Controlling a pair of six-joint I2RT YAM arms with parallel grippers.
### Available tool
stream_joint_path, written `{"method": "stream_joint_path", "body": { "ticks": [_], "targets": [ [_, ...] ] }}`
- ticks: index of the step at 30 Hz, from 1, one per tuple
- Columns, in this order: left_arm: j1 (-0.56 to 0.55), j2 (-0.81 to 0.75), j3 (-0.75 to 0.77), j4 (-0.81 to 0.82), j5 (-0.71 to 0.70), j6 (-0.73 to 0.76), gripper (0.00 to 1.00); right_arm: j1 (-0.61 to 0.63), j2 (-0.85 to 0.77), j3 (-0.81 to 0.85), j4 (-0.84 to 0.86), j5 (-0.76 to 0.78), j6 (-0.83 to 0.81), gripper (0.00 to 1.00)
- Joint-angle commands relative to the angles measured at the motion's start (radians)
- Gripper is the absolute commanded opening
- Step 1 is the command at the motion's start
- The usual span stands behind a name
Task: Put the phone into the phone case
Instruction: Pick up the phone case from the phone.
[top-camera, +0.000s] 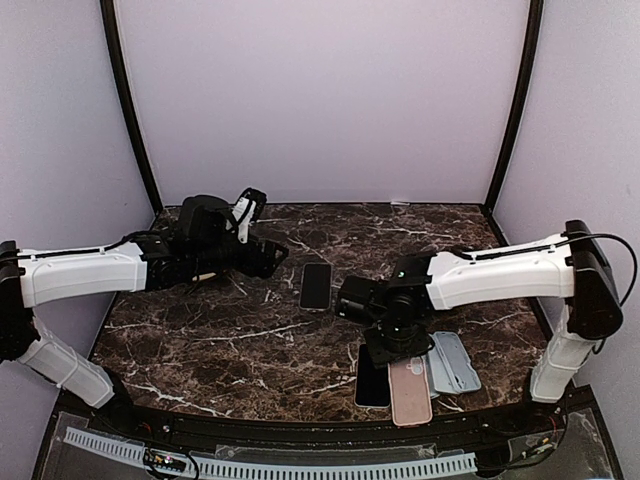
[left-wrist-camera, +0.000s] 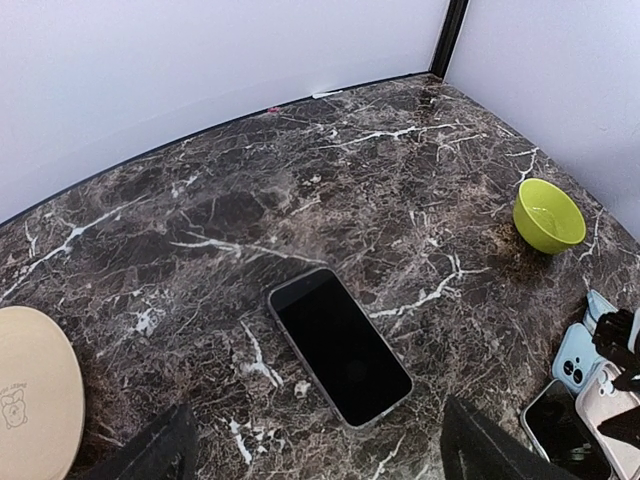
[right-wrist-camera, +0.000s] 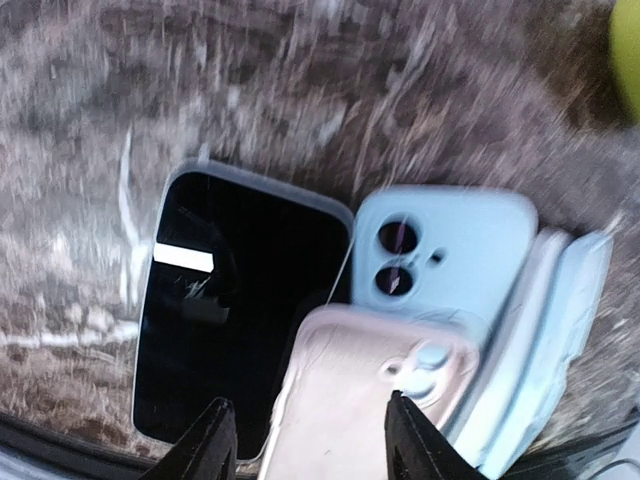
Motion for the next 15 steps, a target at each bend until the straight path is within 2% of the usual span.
{"method": "stream_joint_path", "body": {
  "ticks": [1,8,15],
  "targets": [
    [0.005,-0.017,0.015,-0.011,0.017,-0.008,0.86,0.016,-0.030,-0.121,0.165,-0.137,0.123,0.45],
    [0.006,-0.021,0.013,-0.011,0.017,-0.005,0.86,0.026,0.010,-0.159,0.163,-0.111,0.132,0.21],
    [0.006,-0.019,0.015,-0.012,0.018,-0.002,0.86,0.032,0.048,-0.142,0.133,-0.095,0.130,0.12]
  ]
}}
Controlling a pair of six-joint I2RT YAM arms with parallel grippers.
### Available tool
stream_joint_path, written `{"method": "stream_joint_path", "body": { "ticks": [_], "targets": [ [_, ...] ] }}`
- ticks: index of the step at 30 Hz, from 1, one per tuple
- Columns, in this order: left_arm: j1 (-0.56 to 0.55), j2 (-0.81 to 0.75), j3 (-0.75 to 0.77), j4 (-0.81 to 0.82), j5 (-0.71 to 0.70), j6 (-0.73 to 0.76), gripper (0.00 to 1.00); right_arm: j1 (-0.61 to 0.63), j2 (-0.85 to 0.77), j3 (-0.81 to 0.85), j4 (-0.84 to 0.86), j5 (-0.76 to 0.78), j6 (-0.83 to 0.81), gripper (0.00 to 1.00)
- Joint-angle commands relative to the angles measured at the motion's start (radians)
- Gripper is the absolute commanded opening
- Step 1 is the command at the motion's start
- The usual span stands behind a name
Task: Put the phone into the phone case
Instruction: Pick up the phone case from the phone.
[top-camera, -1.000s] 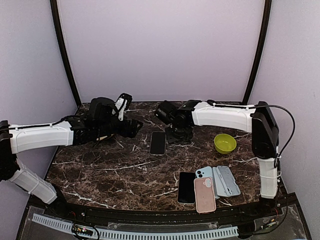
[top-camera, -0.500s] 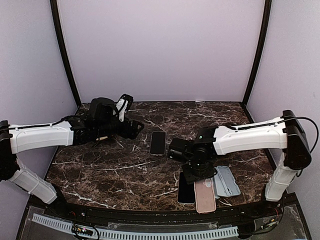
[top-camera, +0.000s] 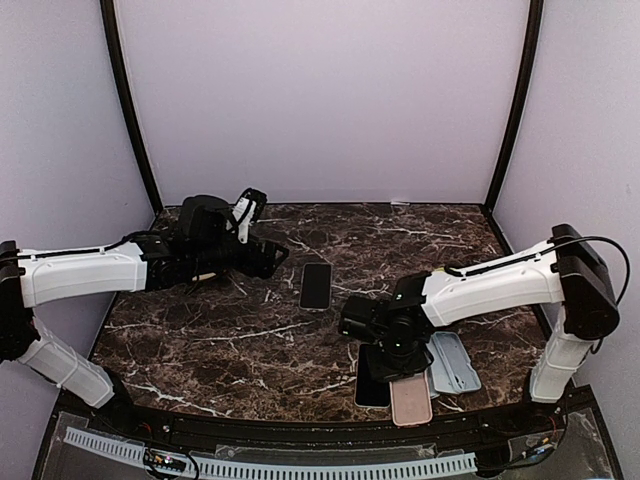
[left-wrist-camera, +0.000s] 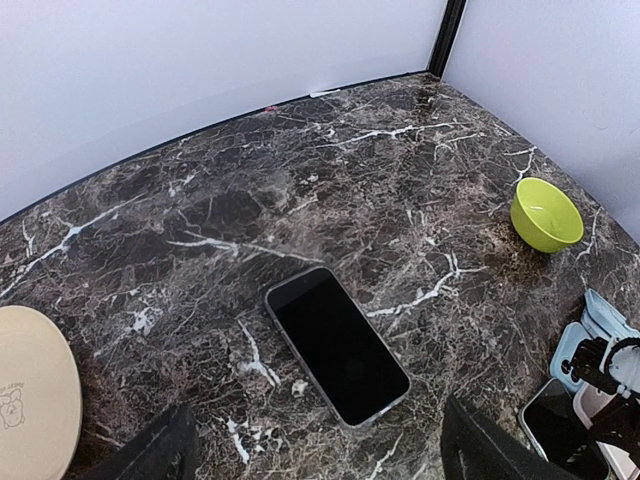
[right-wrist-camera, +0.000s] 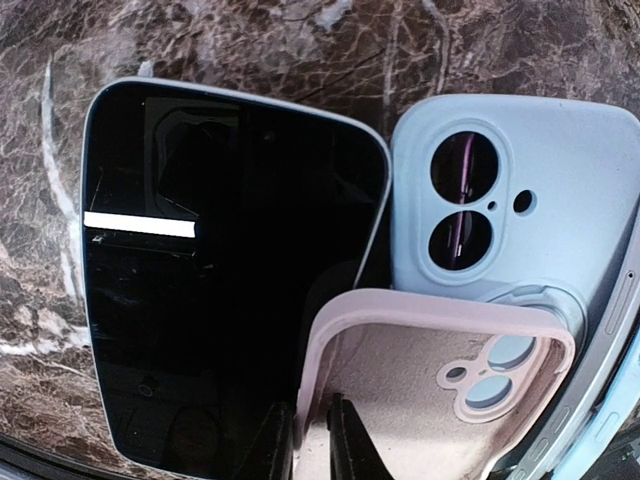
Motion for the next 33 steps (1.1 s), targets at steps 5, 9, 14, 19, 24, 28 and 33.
{"method": "stream_joint_path", "body": {
  "ticks": [5,9,14,19,24,28,33],
  "targets": [
    [0.005,-0.022,0.015,-0.010,0.017,-0.001,0.86,0.015,0.066,0.024,-0.029,0.027,0.010,0.11],
    [0.005,-0.023,0.015,-0.010,0.014,0.004,0.86,0.027,0.092,0.056,-0.078,0.053,0.006,0.00],
    [0.006,-0.024,0.017,-0.010,0.023,0.001,0.86,0.029,0.047,0.172,-0.150,0.107,-0.002,0.00],
    [0.006,-0.031,0.015,-0.009,0.018,0.002,0.86,0.029,0.003,0.295,-0.151,0.150,-0.021,0.00],
    [0.005,-0.037,0.013,-0.008,-0.004,0.001,0.86,0.024,0.043,0.380,0.015,0.093,-0.116,0.00],
    [0.005,-0.043,0.009,-0.006,-0.043,0.001,0.87,-0.002,0.168,0.560,0.095,-0.020,-0.191,0.00],
    [0.006,-0.054,0.007,-0.009,-0.086,0.007,0.87,-0.030,0.289,0.671,0.089,-0.041,-0.211,0.00]
  ]
}}
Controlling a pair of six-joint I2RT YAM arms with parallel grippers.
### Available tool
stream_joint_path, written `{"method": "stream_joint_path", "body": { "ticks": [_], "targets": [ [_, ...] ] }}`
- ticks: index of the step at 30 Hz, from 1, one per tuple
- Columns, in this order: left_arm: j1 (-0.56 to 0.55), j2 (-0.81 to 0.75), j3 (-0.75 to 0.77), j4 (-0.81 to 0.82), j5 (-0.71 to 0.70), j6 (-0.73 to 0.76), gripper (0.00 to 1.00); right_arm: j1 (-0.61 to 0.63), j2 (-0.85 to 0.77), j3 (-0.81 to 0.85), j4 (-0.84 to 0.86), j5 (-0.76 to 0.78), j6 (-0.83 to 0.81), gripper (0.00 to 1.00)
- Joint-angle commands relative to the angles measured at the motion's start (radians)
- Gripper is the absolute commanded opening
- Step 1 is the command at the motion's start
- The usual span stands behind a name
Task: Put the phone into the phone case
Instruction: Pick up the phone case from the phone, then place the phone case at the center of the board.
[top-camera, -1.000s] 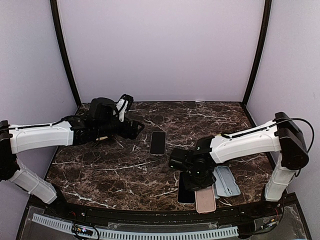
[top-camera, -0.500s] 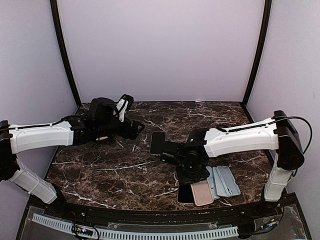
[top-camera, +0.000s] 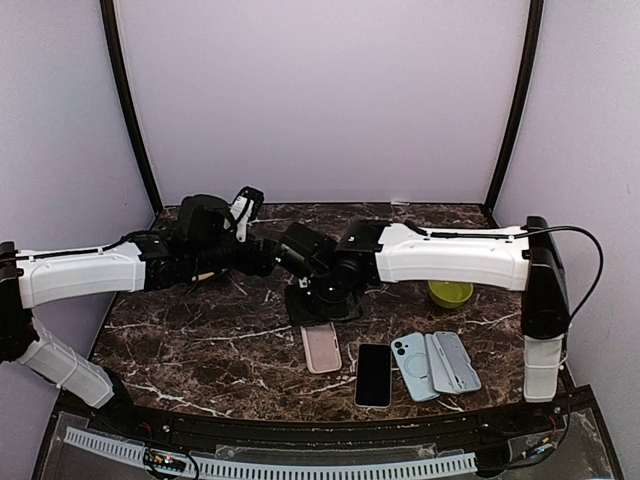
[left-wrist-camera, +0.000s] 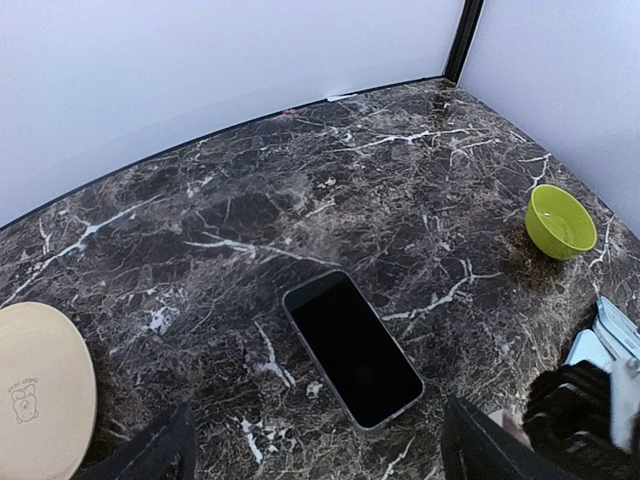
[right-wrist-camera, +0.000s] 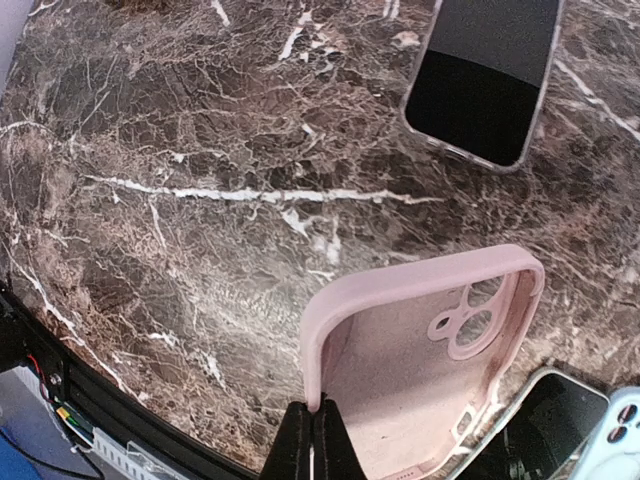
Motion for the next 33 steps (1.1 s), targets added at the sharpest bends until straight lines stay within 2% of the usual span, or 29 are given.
{"method": "stream_joint_path", "body": {
  "ticks": [1,6,18,23,27,29,30,31,32,33],
  "targets": [
    [0.006,-0.051,0.007,-0.002,-0.054,0.010,0.87,-0.027,0.089,0.073,0.023,-0.034,-0.047,0.00],
    [0.009,-0.057,0.007,-0.002,-0.060,0.012,0.87,-0.026,0.173,0.113,-0.028,-0.013,-0.051,0.00],
    [0.011,-0.048,0.009,-0.005,-0.037,0.021,0.87,-0.026,0.239,0.094,0.037,-0.014,-0.051,0.00],
    [0.011,-0.044,0.010,-0.009,-0.031,0.023,0.87,-0.035,0.224,0.097,0.051,-0.001,-0.059,0.24],
    [0.012,-0.043,0.012,-0.009,-0.023,0.025,0.87,-0.034,0.172,0.083,0.026,0.060,-0.037,0.56],
    [0.012,-0.043,0.012,-0.010,-0.017,0.024,0.87,-0.028,0.126,0.031,0.007,0.127,-0.004,0.66],
    [0.013,-0.043,0.012,-0.010,-0.015,0.025,0.87,-0.025,0.098,0.009,0.002,0.167,0.019,0.77],
    [0.013,-0.041,0.012,-0.010,-0.009,0.023,0.87,-0.023,0.073,-0.023,-0.008,0.197,0.040,0.83],
    [0.013,-0.041,0.013,-0.010,-0.008,0.023,0.87,-0.022,0.051,-0.059,-0.023,0.218,0.064,0.95],
    [0.012,-0.041,0.013,-0.010,-0.005,0.022,0.87,-0.021,0.034,-0.103,-0.049,0.230,0.083,0.98]
  ]
}}
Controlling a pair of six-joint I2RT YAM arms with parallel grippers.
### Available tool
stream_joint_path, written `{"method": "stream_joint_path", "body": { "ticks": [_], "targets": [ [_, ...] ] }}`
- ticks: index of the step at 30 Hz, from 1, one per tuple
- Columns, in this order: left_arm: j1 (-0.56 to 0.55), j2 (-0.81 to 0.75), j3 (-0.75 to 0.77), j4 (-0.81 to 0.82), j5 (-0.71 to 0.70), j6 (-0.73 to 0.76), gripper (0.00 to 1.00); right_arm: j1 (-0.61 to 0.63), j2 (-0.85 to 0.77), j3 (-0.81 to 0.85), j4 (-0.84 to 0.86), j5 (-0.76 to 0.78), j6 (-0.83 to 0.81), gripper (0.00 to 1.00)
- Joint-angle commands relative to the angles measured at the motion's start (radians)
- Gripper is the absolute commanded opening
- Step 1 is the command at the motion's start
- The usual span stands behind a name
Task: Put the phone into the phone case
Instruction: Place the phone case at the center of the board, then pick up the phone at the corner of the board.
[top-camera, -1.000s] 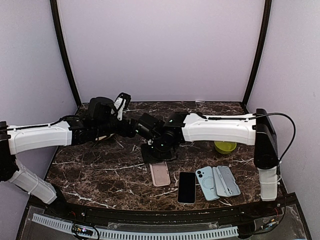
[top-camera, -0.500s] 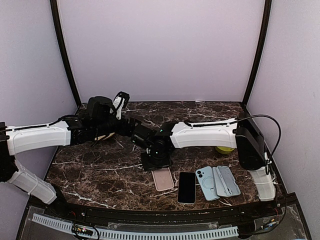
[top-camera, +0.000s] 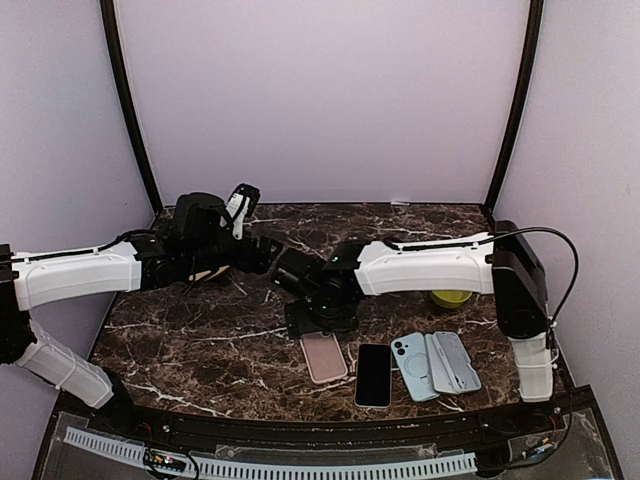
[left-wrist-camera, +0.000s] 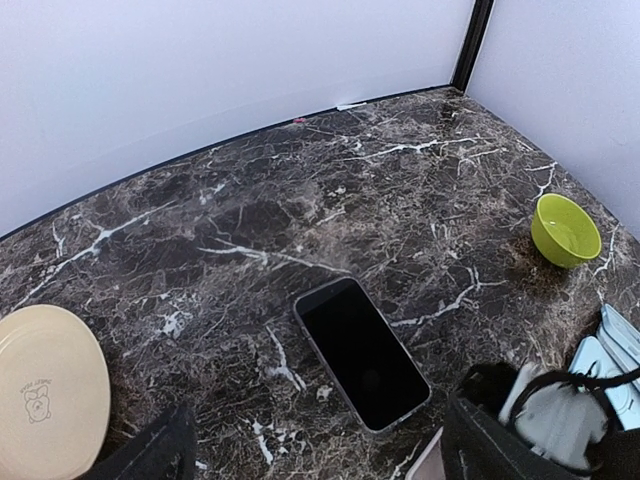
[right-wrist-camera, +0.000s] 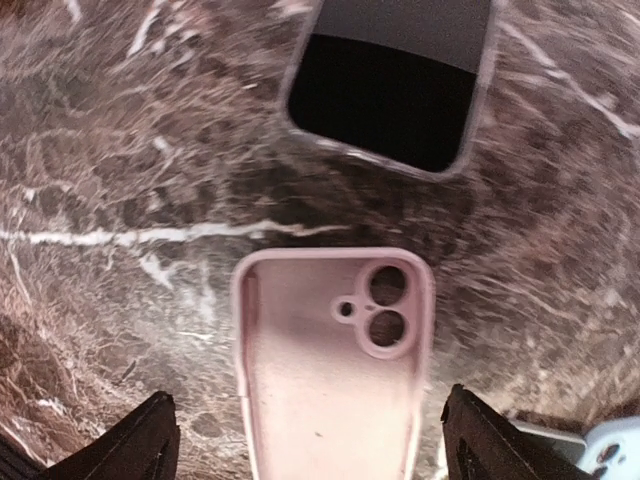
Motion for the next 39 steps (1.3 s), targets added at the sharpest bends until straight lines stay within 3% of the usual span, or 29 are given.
{"method": "stream_joint_path", "body": {
  "ticks": [1,10,15,27,34,39],
  "targets": [
    [0.006,-0.017,0.014,-0.003,0.021,0.011,0.87,0.006,-0.132,-0.131,-0.086,0.134,0.099,0.99],
    [0.006,-0.012,0.014,-0.004,0.029,0.010,0.87,0.014,-0.315,-0.449,-0.058,0.032,0.210,0.99],
    [0.006,-0.003,0.014,-0.006,0.037,0.009,0.87,0.014,-0.346,-0.548,0.057,-0.070,0.226,0.98],
    [0.006,0.008,0.020,-0.012,0.039,0.010,0.87,0.016,-0.281,-0.587,0.107,-0.134,0.219,0.88],
    [0.006,0.004,0.019,-0.011,0.045,0.009,0.87,0.017,-0.245,-0.550,-0.008,-0.057,0.191,0.86],
    [0.007,0.004,0.019,-0.011,0.044,0.012,0.87,0.024,-0.197,-0.514,-0.058,-0.025,0.162,0.78]
  ]
}}
